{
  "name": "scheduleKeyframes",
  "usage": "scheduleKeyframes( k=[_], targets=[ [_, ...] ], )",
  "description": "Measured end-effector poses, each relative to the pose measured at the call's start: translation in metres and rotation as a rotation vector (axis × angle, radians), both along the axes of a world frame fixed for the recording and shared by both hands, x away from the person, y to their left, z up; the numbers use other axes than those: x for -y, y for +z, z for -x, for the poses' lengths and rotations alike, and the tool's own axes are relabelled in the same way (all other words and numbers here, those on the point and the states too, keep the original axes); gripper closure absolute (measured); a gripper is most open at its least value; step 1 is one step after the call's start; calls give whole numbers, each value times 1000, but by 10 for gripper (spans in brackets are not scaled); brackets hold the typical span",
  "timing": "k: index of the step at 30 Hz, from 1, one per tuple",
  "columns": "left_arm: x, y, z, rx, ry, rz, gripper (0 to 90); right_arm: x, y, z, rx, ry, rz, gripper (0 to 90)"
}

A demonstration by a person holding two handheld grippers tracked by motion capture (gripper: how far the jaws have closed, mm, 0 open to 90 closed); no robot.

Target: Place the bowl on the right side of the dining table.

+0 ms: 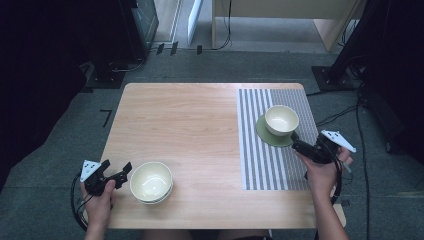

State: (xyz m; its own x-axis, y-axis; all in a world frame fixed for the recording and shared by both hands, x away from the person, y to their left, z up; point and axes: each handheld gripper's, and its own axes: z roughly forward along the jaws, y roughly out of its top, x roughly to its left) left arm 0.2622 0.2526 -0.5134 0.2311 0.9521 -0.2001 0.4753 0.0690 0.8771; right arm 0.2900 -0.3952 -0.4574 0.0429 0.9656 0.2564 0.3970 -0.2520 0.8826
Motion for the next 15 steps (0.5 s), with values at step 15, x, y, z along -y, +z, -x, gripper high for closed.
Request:
scheduleKeyframes(
  k=[15],
  targets=[
    [0,0,0,-1,0,-3,83,4,-12,27,-17,0,26,0]
  ],
)
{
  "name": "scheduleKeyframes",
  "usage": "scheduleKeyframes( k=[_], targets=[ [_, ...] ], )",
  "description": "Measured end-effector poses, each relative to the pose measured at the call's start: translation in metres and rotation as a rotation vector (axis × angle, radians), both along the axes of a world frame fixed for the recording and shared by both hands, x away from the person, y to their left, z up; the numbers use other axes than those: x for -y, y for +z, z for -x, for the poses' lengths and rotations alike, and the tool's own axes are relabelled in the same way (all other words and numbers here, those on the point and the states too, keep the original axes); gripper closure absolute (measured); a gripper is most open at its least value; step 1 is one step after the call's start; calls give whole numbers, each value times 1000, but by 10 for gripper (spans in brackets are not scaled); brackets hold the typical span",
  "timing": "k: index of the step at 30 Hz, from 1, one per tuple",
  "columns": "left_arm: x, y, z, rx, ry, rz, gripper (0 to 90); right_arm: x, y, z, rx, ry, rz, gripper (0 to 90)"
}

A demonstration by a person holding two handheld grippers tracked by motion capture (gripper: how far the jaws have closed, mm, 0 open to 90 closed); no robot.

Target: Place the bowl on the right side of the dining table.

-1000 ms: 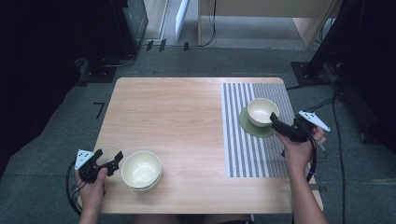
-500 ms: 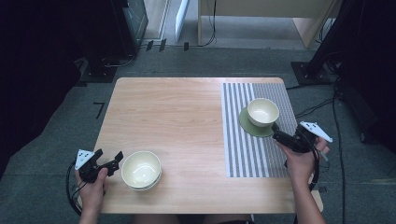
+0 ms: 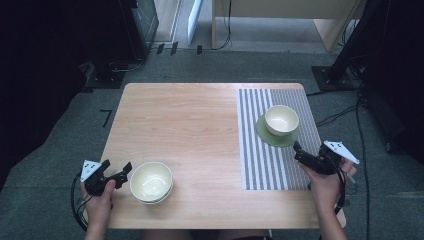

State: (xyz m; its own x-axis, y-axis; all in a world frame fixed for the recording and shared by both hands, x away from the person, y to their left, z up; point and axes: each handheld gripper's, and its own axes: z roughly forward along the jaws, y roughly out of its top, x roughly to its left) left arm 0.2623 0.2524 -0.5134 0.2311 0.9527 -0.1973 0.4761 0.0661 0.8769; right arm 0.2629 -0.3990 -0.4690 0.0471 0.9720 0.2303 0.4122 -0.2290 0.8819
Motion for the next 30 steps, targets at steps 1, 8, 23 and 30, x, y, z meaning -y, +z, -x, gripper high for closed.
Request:
scheduleKeyframes(
  k=[1,8,23,30],
  targets=[
    [0,0,0,1,0,1,83,0,-1,1,-1,2,6,0],
    [0,0,0,2,1,0,83,3,-9,13,-16,3,17,0],
    [0,0,0,1,0,-3,83,12,-27,34,-60,-16,32,0],
    [1,0,0,1,0,-4,83,14,-36,41,-84,-19,42,1]
  ],
)
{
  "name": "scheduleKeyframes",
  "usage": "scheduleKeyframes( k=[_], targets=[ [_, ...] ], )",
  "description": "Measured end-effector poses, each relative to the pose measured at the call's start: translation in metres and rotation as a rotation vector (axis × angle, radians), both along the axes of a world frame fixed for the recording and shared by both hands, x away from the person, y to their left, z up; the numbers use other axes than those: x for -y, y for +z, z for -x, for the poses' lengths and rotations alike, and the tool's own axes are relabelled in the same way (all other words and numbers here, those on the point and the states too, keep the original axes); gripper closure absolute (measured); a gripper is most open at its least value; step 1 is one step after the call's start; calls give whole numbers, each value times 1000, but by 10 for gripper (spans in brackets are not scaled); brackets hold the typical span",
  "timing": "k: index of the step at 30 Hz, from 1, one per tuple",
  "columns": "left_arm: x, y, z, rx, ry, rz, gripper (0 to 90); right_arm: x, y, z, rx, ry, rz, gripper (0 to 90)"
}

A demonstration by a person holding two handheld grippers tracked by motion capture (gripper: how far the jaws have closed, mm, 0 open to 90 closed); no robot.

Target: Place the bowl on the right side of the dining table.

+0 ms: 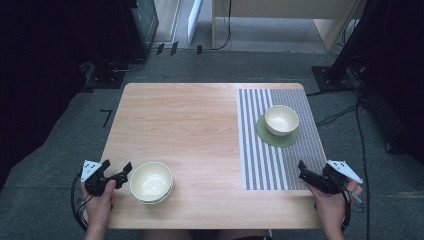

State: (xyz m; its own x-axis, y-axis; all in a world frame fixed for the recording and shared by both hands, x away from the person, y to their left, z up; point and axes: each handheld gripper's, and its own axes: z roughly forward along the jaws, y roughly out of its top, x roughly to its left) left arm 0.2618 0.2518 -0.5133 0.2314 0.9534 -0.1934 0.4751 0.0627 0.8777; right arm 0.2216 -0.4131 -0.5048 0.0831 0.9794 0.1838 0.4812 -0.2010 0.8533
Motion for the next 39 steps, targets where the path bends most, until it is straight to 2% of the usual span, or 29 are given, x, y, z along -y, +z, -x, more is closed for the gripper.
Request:
scheduleKeyframes(
  k=[7,10,15,17,22,25,27,28,34,39],
  targets=[
    [0,0,0,0,0,-1,83,6,-11,12,-37,-10,-5,2],
    [0,0,0,-1,0,-1,83,7,-15,17,-57,-10,7,3],
    [0,0,0,-1,0,-2,83,11,-16,22,-84,-38,11,21],
    [0,0,0,-1,1,-2,83,12,-17,22,-123,-45,30,21],
    [0,0,0,-5,1,-4,83,12,-20,19,-226,-36,41,20],
    [0,0,0,-5,0,-3,83,9,-20,18,-240,-33,72,23],
    [0,0,0,-7,2,-2,83,6,-21,17,-260,-36,117,36],
    [0,0,-1,-9,4,0,83,4,-21,17,-262,-33,134,41],
    [-1,0,-3,-30,8,4,83,5,-21,17,-262,-29,127,41],
    [0,0,-3,-33,10,4,83,8,-21,18,-247,-28,97,48]
  ],
)
